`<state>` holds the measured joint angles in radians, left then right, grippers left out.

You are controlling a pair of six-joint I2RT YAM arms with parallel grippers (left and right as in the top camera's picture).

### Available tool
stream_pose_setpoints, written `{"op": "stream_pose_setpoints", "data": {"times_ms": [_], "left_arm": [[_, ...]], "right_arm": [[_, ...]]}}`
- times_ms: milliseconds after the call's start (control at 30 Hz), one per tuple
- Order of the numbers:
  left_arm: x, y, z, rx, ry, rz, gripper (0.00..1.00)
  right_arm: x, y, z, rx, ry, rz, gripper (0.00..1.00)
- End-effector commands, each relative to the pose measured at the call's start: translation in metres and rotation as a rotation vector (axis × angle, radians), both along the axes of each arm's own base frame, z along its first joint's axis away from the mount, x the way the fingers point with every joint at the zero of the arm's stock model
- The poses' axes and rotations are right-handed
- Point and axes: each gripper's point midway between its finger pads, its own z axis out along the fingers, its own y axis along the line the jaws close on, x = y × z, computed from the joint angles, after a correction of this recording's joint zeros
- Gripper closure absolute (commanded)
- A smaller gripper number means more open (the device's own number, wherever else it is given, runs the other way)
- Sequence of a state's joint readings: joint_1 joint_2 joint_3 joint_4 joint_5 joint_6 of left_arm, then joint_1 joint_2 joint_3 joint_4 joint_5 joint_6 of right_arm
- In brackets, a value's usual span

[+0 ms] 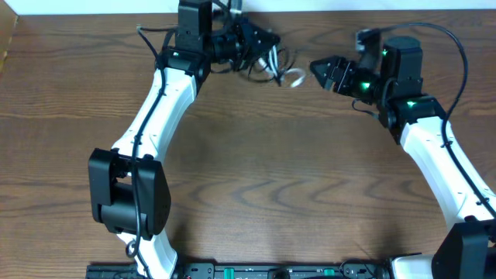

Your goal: Untangle cables

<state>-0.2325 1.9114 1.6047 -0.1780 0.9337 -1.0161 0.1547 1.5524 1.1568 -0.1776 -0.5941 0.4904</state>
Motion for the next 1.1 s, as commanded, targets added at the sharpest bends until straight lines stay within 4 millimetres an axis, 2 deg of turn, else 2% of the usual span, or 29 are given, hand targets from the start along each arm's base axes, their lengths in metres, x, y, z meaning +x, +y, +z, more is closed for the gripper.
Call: {"op": "stream_pose_setpoints", "data": {"times_ms": [0,133,433,533,633,933,1000,1067], "left_arm": [[0.006,0.009,-0.014,0.081,0.054,0.095,0.92],[-0.002,0.010,-0.024,0.098,0.114,0.093,0.93],[-0.012,0.012,-0.034,0.099,0.217,0.097,0.93],[-0.023,0.008,-0.035,0.079,0.282,0.074,0.93],[-0.033,0.001,-0.034,0.056,0.322,0.032,0.93],[-0.040,-0.008,-0.035,0.053,0.347,0.020,0.92],[-0.038,-0.007,-0.036,0.063,0.340,0.029,0.93],[-0.035,-0.004,-0.039,0.079,0.335,0.052,0.93]], "right_arm": [[-0.024,0.030,0.022,-0.104,-0.257,0.291,0.26],[-0.039,0.057,0.013,-0.182,-0.309,0.391,0.32],[-0.036,0.084,0.001,-0.342,-0.349,0.333,0.41],[-0.035,0.090,-0.004,-0.369,-0.347,0.320,0.48],[-0.031,0.095,-0.023,-0.390,-0.285,0.270,0.56],[-0.021,0.108,-0.041,-0.359,-0.249,0.240,0.56],[-0.014,0.102,-0.050,-0.374,-0.215,0.186,0.63],[-0.012,0.102,-0.048,-0.369,-0.225,0.180,0.70]]}}
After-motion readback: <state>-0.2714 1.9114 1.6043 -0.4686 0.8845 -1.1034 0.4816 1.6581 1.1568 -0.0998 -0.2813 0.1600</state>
